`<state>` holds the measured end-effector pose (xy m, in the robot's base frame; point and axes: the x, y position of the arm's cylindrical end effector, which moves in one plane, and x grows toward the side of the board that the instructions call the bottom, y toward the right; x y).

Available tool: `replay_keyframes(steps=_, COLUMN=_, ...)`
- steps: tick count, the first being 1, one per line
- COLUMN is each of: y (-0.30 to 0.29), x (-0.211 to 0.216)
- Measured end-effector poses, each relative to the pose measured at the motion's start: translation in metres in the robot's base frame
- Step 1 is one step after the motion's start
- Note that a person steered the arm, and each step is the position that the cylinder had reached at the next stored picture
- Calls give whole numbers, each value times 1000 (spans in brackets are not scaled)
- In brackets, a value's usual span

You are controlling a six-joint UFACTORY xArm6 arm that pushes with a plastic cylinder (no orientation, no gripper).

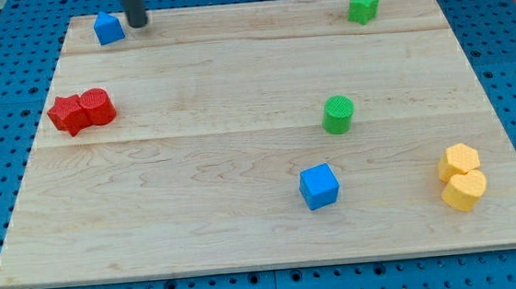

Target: Place the cube into triangle to the right side

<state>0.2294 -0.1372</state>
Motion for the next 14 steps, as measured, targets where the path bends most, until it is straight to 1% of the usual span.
replay_keyframes(steps=1, y=73, x=93)
replay_keyframes(steps=2, y=103, x=179)
replay_keyframes(steps=3, y=171, x=233)
replay_keyframes(steps=4, y=266, x=280)
replay_keyframes(steps=5, y=323, x=315)
replay_keyframes(steps=6, y=259, x=320)
replay_keyframes(steps=7, y=198, x=306)
replay_keyframes(steps=8, y=194, x=326)
replay_keyframes(steps=9, y=192, x=332)
replay_keyframes(steps=10, y=142, x=291)
replay_keyframes(steps=11, y=109, x=240)
replay_keyframes(steps=12, y=99, x=253)
replay_keyframes(steps=13, y=116, x=317)
replay_keyframes(steps=14, y=89, x=344)
